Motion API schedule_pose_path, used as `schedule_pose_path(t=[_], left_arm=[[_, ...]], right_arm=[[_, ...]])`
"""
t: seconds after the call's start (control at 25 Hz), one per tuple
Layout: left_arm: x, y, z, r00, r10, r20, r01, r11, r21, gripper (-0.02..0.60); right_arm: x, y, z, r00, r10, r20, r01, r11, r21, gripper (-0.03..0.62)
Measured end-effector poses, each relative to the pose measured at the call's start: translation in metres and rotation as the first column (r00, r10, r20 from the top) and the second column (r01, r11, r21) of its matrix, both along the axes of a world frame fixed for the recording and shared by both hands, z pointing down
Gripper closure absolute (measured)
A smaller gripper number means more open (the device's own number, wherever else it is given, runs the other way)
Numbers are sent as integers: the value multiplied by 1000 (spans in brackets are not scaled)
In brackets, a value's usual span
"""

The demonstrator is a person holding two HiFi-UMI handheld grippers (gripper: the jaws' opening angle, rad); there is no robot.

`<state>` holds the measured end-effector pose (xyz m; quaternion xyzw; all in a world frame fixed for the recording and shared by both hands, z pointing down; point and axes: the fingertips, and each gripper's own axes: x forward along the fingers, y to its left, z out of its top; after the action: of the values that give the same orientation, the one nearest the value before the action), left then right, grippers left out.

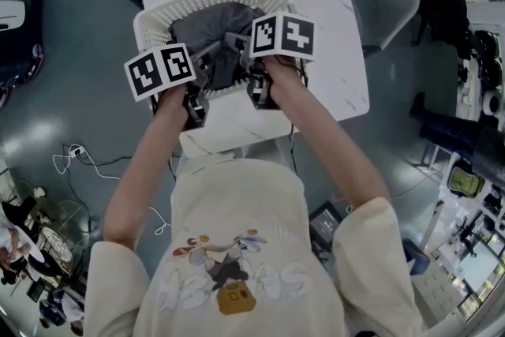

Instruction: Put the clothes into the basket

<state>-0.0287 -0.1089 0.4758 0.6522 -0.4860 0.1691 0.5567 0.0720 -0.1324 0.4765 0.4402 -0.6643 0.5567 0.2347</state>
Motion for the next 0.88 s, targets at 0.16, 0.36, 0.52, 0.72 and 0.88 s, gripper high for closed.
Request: schedule_pose_path(t=[0.16,0.36,0.52,0.72,0.88], left_arm=[[3,2,-9,1000,7,4,-8,1000,13,115],[1,5,-21,1000,6,12,-6,999,46,118],[2,12,-30,1000,8,10,-9,997,72,140],[-8,20,-40,999,-18,33,14,993,115,286],[-8,30,-46,999,-30,21,27,992,126,401]], right_arm=[[-2,4,-9,999,-4,34,4,1000,13,233],[-7,9,-25,996,-37,77,33,998,58,235],[-11,19,-37,993,-69,97,60,994,96,248],[-17,32,-45,991,-68,113,54,991,120,377],[-17,45,-46,990,-66,124,51,991,120,455]])
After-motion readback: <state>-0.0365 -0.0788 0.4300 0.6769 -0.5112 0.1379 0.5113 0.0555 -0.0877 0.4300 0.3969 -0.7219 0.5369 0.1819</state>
